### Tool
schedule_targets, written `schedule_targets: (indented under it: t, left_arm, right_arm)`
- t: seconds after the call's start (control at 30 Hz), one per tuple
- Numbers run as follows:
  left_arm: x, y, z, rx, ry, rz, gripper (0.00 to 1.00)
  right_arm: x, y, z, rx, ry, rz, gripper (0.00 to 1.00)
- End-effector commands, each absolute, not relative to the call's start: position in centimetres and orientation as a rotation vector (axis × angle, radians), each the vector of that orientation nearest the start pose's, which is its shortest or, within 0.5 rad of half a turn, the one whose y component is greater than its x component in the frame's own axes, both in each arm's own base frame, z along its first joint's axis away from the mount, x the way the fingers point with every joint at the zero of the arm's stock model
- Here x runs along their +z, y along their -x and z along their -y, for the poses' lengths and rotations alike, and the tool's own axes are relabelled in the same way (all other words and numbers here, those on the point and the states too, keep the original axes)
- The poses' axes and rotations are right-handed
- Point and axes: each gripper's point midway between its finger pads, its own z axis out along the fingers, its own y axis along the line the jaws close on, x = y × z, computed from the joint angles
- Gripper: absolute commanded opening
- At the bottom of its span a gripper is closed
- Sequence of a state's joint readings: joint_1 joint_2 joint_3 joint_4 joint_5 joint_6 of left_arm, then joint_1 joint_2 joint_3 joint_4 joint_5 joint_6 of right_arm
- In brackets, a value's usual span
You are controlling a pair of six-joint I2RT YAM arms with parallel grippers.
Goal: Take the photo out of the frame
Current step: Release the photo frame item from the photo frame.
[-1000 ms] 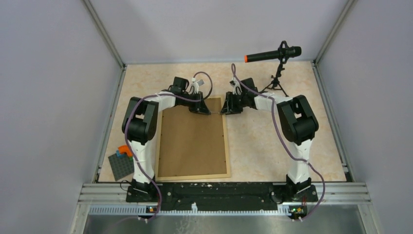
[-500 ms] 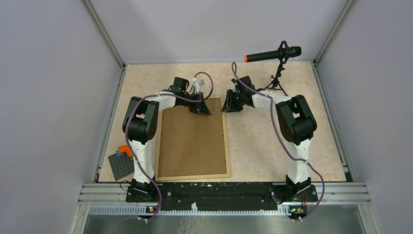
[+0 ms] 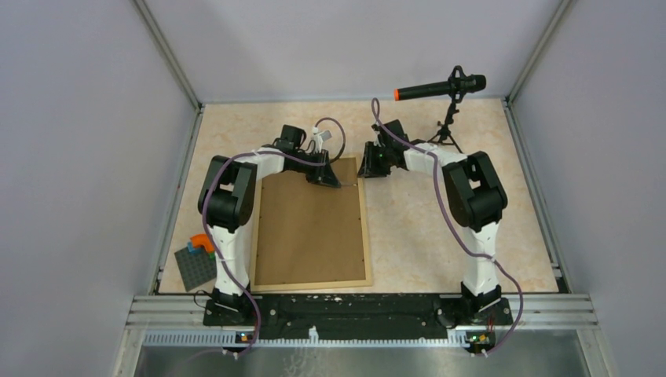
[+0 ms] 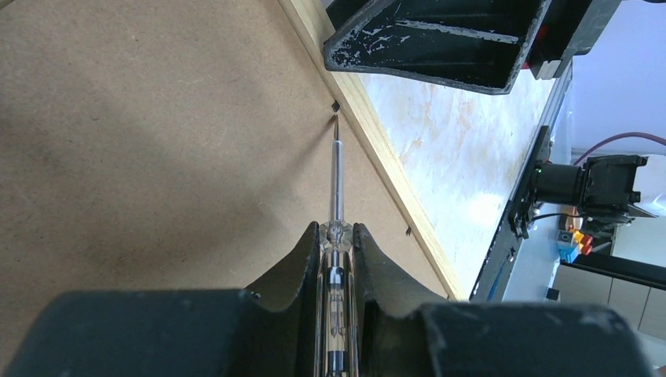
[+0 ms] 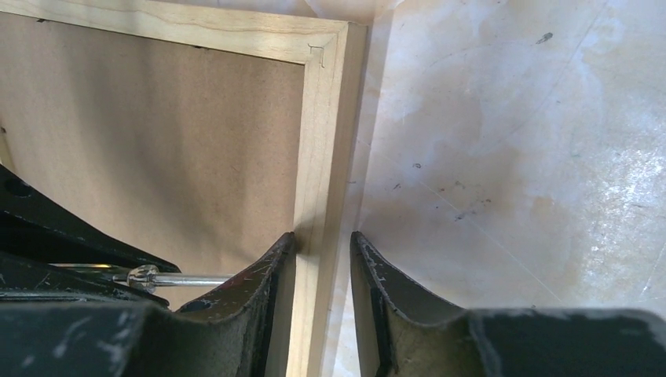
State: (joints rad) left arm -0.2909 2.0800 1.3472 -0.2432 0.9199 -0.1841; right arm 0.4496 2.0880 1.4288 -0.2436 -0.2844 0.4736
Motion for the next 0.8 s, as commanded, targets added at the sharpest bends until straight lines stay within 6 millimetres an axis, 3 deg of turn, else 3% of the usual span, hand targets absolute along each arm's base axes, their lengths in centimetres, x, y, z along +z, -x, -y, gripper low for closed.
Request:
schedule_targets:
  t: [0.0,0.37,0.77]
  left_arm:
    - [4.4,-36.7,26.2,-1.346,-0.495,-2.485,0.0]
    - [3.1,-37.9,25.4,-1.311,-0.312,-2.553,0.0]
    - [2.8,-38.3,24.5,-1.335,-0.229,-2.567,0.0]
  right_arm:
    - [0.4,-40.7,-27.6,0.682,0.096,-2.656,0.3]
    - [-1.2,-39.1,-27.3,0.678,0.09,-2.715,0.12]
    - [-1.9,-38.7,-26.9,0.65,0.077,-2.741,0.02]
